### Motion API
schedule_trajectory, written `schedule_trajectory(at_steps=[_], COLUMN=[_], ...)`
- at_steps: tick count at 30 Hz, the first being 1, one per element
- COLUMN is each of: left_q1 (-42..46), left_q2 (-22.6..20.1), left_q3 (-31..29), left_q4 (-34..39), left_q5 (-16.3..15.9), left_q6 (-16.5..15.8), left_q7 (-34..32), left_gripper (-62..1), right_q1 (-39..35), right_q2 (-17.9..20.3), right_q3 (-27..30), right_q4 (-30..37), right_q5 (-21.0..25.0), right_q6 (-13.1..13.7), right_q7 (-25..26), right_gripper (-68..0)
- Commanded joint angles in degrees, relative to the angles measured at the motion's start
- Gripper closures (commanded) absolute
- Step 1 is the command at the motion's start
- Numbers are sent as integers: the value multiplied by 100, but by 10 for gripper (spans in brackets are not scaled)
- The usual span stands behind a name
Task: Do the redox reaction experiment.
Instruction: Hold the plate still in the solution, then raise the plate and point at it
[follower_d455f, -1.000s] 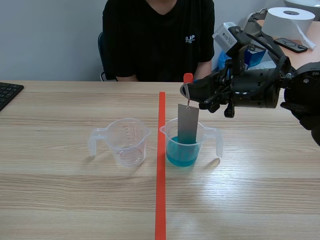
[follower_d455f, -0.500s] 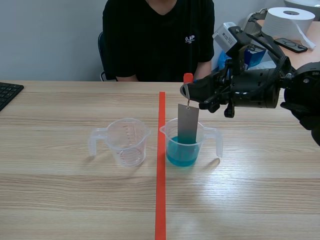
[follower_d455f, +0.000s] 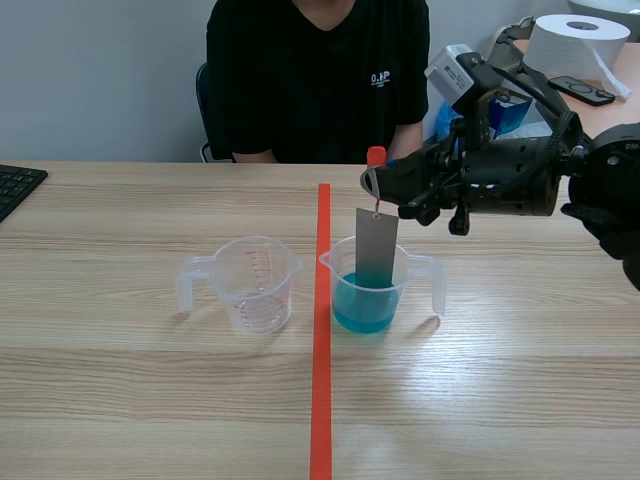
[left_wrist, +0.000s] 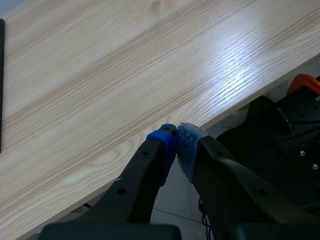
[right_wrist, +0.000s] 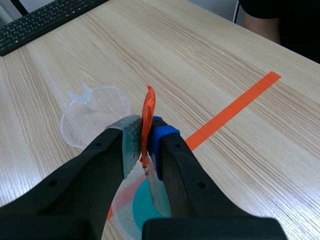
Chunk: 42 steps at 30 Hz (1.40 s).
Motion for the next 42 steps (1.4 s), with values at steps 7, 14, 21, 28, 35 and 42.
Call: schedule_trajectory(at_steps=[7,14,21,28,35,42], left_q1=[46,46,46,46,46,46], left_q2=[28,28,28,28,28,28], left_q3=[15,15,15,15,15,15], left_q4=[42,42,42,42,42,42], left_q5=[-35,-35,-35,-35,-35,-35], left_q6=[9,9,9,9,9,9], left_q7=[-94,-94,-94,-94,-94,-94], left_gripper=[-40,-40,-40,-40,-40,-40], right_q1=[146,146,146,146,146,146], right_q2=[240,400,413,413,413,411], right_q3=[278,435,734,1056,1222,1222], right_q4=[605,1309,1867,2350,2758,2983], right_q5=[302,549,942,1471,1996,2337], right_q6=[46,46,46,46,-72,-240], right_q7=[-315,-669,-1239,-1788,-2284,-2555], right_gripper=[-17,-17,-17,-17,-17,-17])
